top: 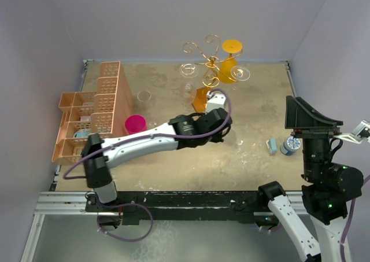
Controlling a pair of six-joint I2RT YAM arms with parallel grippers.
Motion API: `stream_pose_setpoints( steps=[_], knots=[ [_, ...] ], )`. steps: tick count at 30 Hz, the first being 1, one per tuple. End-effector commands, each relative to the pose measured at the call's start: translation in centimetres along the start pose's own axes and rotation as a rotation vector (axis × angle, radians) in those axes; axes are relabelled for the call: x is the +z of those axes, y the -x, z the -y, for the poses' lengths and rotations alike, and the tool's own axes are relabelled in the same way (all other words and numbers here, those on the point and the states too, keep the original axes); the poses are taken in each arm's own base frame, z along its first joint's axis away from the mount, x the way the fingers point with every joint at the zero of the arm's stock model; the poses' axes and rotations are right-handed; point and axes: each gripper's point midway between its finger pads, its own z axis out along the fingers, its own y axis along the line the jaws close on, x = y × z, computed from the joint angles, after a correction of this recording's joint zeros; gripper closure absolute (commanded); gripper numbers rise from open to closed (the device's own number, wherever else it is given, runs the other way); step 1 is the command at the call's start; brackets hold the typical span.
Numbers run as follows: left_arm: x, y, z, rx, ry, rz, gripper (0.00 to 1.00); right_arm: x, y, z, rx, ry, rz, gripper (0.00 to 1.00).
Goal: Place the wine glass upside down on the wine glass rack
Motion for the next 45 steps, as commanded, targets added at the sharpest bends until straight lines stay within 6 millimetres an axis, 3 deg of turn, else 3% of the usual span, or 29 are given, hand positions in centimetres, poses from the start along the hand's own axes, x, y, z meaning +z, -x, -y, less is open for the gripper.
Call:
stream_pose_setpoints(
  steps=[1,9,17,22,30,36,42,45],
  knots=[
    [-6.9,7.4,1.4,-0.173,-0.208,0.272,1.00,0.0,0.6,-2.1,0.050,0.103,0.024,0.30],
    [-14.3,11.8,0.2,-0.322,-0.451,0.497,1.00,-2.9,1.8,-7.9,0.108,0.413,0.012,0.27],
    [-21.2,16.8,1.1,-0.410,-0.653,0.703,1.00,-4.1,0.6,-9.9,0.187,0.532,-0.067,0.26],
    [-25.3,19.6,1.1,-0.471,-0.748,0.824,1.00,-4.5,1.0,-10.9,0.260,0.572,-0.082,0.26],
    [-27.9,21.9,1.7,-0.536,-0.851,0.928,1.00,-3.4,-1.3,-11.2,0.368,0.600,-0.176,0.34],
    [-28.2,22.3,1.7,-0.532,-0.856,0.961,1.00,1.4,-5.2,-8.7,0.334,0.441,-0.256,0.34],
    [-28.1,22.1,1.6,-0.550,-0.881,0.979,1.00,2.6,-5.9,-8.3,0.452,0.414,-0.268,0.34],
    [-28.1,22.3,1.9,-0.542,-0.880,0.982,1.00,2.5,-5.2,-9.1,0.505,0.455,-0.250,0.35]
  ],
)
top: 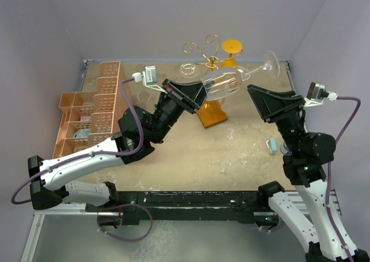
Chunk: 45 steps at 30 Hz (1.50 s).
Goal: Place the wine glass upside down on the wine glass rack
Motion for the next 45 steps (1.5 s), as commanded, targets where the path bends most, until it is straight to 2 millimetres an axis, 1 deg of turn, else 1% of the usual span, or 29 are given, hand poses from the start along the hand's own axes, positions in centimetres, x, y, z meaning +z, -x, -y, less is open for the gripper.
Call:
stream_pose_setpoints(
  steps=[1,5,7,10,12,14,15,20,24,25,32,39,41,43,45],
  knots=[
    [0.4,2.7,2.8,-0.042,-0.091,0.091,1.00,-0.5,2.1,-4.7,0.071,0.177,0.079,0.35],
    [0.7,2.5,2.5,-0.045,-0.082,0.098,1.00,-1.3,3.0,-7.1,0.104,0.277,0.113,0.35],
    [0.9,2.4,2.5,-0.046,-0.084,0.096,1.00,-1.1,3.1,-7.4,0.122,0.286,0.111,0.36],
    [1.0,2.1,2.7,-0.054,-0.097,0.090,1.00,0.1,2.9,-6.5,0.154,0.243,0.089,0.39],
    [1.1,2.1,2.9,-0.057,-0.103,0.092,1.00,0.9,2.7,-5.4,0.174,0.194,0.080,0.44],
    [1.1,2.2,3.0,-0.062,-0.107,0.096,1.00,1.4,2.7,-4.3,0.190,0.151,0.087,0.46],
    [1.1,2.3,3.0,-0.063,-0.108,0.098,1.00,1.5,2.9,-4.1,0.196,0.141,0.098,0.46],
    [1.2,2.3,3.1,-0.067,-0.111,0.100,1.00,1.7,3.2,-3.4,0.216,0.112,0.124,0.46],
    [1.3,2.0,3.1,-0.072,-0.111,0.090,1.00,1.8,3.8,-3.7,0.227,0.132,0.148,0.45],
    [1.3,1.9,3.0,-0.077,-0.109,0.088,1.00,2.0,3.8,-3.6,0.232,0.130,0.150,0.46],
    [1.5,1.0,2.9,-0.095,-0.114,0.069,1.00,2.7,3.6,-3.4,0.262,0.148,0.141,0.55],
    [1.7,-0.1,2.7,-0.118,-0.124,0.044,1.00,2.6,4.3,-4.5,0.264,0.194,0.166,0.67],
    [1.5,-0.3,2.4,-0.136,-0.122,0.046,1.00,2.2,4.7,-5.1,0.257,0.223,0.182,0.75],
    [1.4,-0.5,2.1,-0.146,-0.117,0.042,1.00,1.6,4.9,-5.7,0.243,0.258,0.199,0.88],
    [1.3,-0.7,1.8,-0.149,-0.105,0.038,0.99,1.5,5.2,-5.9,0.206,0.265,0.219,0.96]
  ],
)
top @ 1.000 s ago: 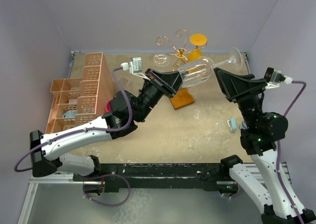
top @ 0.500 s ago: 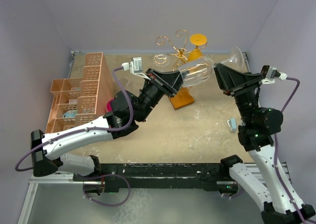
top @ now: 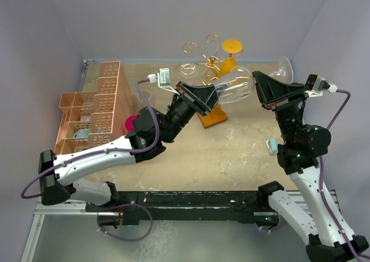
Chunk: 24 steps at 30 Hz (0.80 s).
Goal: Place the wine glass upside down on the wine glass rack
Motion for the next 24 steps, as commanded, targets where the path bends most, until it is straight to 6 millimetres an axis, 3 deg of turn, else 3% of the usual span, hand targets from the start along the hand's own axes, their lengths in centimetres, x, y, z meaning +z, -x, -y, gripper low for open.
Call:
stream_pose_setpoints(
  steps=[1,5,7,9,13,16,24],
  knots=[
    [-0.3,2.2,2.0,-0.072,-0.063,0.060,0.96,-0.5,1.5,-5.1,-0.073,0.171,0.070,1.00],
    [-1.2,2.3,0.1,-0.045,0.026,0.063,0.73,-0.3,2.3,-4.5,-0.236,0.149,0.120,1.00],
    [-2.1,3.2,-1.4,-0.037,0.107,0.088,0.67,0.0,2.8,-3.7,-0.351,0.120,0.144,1.00],
    [-3.2,4.1,-3.1,-0.031,0.190,0.117,0.62,0.5,2.6,-1.7,-0.481,0.067,0.123,1.00],
    [-5.0,5.7,-4.8,0.003,0.301,0.145,0.59,1.2,2.4,1.0,-0.715,-0.003,0.063,1.00],
    [-5.6,6.7,-4.6,0.032,0.327,0.142,0.58,0.7,2.6,2.5,-0.842,-0.048,0.040,1.00],
    [-4.5,7.9,-1.3,0.087,0.308,0.055,0.55,-1.1,3.1,3.1,-1.088,-0.093,-0.014,1.00]
  ],
)
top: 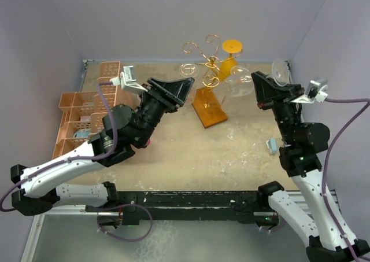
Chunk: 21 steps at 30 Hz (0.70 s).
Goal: Place the wine glass upside down on the wine glass rack
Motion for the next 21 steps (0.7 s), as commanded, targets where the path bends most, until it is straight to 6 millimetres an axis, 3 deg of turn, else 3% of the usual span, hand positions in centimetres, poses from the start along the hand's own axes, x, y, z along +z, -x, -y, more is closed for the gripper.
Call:
stream_pose_setpoints(
  steps=[1,6,12,19,21],
  knots=[
    [0.2,0.9,2.8,0.043,-0.029,-0.057,0.54,-0.7,3.0,-0.9,-0.225,0.035,0.060,1.00],
    [1.5,-1.9,4.5,0.074,-0.045,-0.180,0.51,-1.0,2.8,-1.0,-0.328,0.030,0.007,1.00],
    [3.2,-4.8,6.5,0.032,-0.119,-0.316,0.49,-1.2,-0.3,-1.4,-0.331,0.064,-0.067,1.00],
    [5.0,-4.9,5.4,-0.061,-0.137,-0.327,0.49,-0.7,-2.6,-0.5,-0.348,-0.010,-0.113,1.00],
    [4.9,-4.7,5.5,-0.075,-0.149,-0.322,0.48,-0.9,-4.8,-0.3,-0.351,-0.015,-0.161,1.00]
  ],
)
